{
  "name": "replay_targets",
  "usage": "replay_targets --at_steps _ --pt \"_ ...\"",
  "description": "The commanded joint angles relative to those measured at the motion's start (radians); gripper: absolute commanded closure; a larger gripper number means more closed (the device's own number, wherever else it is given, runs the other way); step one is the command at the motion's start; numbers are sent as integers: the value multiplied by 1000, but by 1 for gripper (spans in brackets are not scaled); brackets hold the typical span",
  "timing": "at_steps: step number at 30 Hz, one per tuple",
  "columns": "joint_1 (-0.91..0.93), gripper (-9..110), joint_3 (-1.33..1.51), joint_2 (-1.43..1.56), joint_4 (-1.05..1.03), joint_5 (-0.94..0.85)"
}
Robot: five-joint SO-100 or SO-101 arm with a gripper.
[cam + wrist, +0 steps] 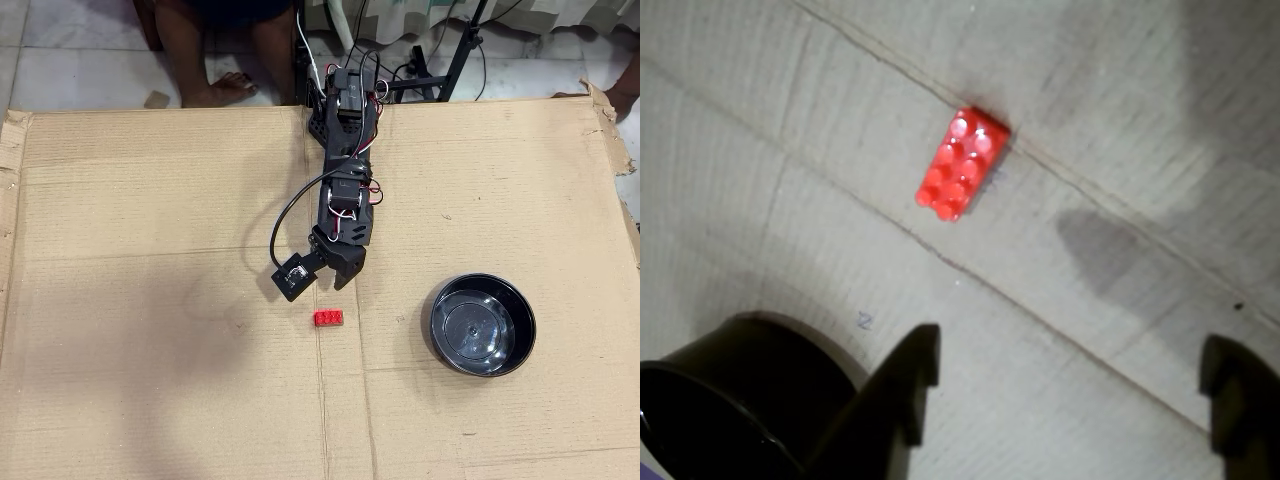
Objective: Grasp a lego block and put it in the bin.
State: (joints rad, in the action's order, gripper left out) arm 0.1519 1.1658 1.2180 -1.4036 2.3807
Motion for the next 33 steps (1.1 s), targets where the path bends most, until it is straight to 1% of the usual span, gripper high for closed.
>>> replay_targets --at_steps 1,13,20,29,33 --pt "2 72 -32 11 -5 2" --pt "-61 72 -32 69 -8 3" --pt "-80 72 -41 51 9 11" --pt "-69 72 -169 -110 64 218" --pt "-66 72 -221 -195 66 275"
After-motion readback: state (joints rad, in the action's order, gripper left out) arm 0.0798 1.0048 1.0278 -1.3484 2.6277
